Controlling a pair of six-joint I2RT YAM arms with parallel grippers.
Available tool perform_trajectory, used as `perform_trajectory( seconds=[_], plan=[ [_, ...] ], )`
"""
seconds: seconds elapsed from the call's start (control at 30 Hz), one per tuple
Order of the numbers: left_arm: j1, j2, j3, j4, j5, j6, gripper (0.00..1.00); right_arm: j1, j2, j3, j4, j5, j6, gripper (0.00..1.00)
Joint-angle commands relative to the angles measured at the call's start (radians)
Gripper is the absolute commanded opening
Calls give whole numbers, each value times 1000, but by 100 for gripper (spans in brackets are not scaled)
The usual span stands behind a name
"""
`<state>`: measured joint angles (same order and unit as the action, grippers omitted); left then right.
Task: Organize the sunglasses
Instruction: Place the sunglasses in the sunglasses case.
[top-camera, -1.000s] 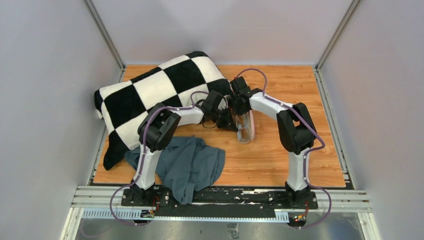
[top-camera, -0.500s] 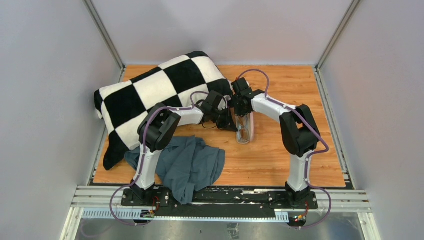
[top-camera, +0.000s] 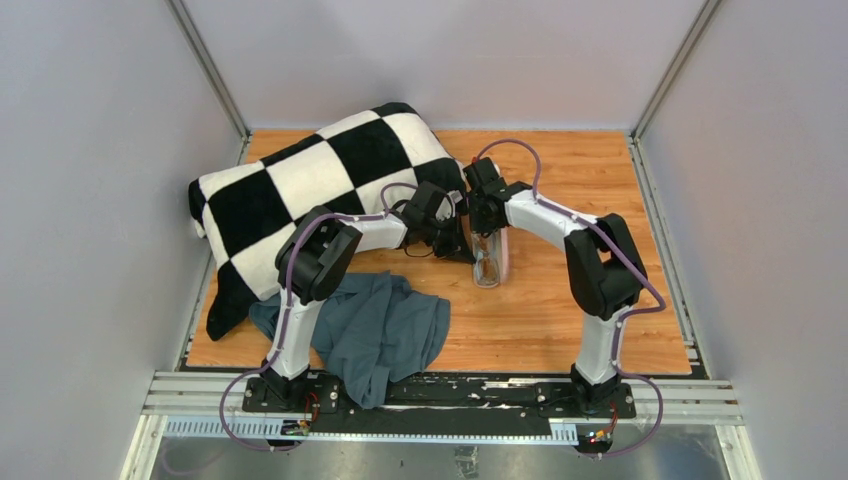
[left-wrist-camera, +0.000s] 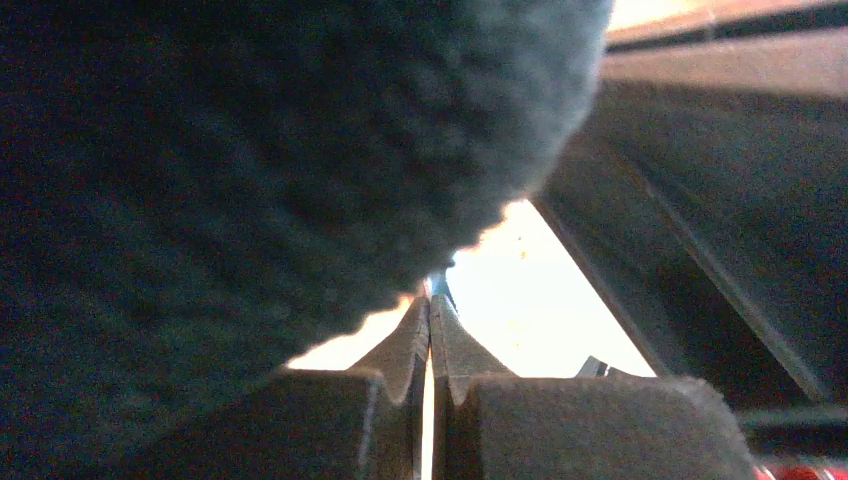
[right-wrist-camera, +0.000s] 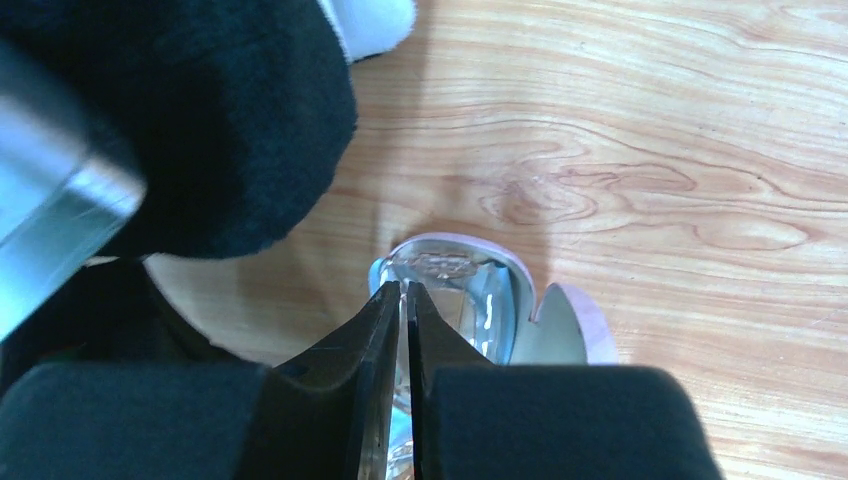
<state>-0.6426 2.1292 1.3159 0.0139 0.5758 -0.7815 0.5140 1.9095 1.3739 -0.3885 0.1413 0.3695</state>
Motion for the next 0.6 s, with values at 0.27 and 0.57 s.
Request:
perform_trajectory(
  seconds=[0.27, 0.57],
  plan=[
    [9, 17, -24, -26, -2, -2, 0, 23, -18, -16, 26, -109, -12, 11],
    [9, 13, -24, -29, -2, -2, 0, 22, 33, -6, -22, -63, -4, 9]
  ],
)
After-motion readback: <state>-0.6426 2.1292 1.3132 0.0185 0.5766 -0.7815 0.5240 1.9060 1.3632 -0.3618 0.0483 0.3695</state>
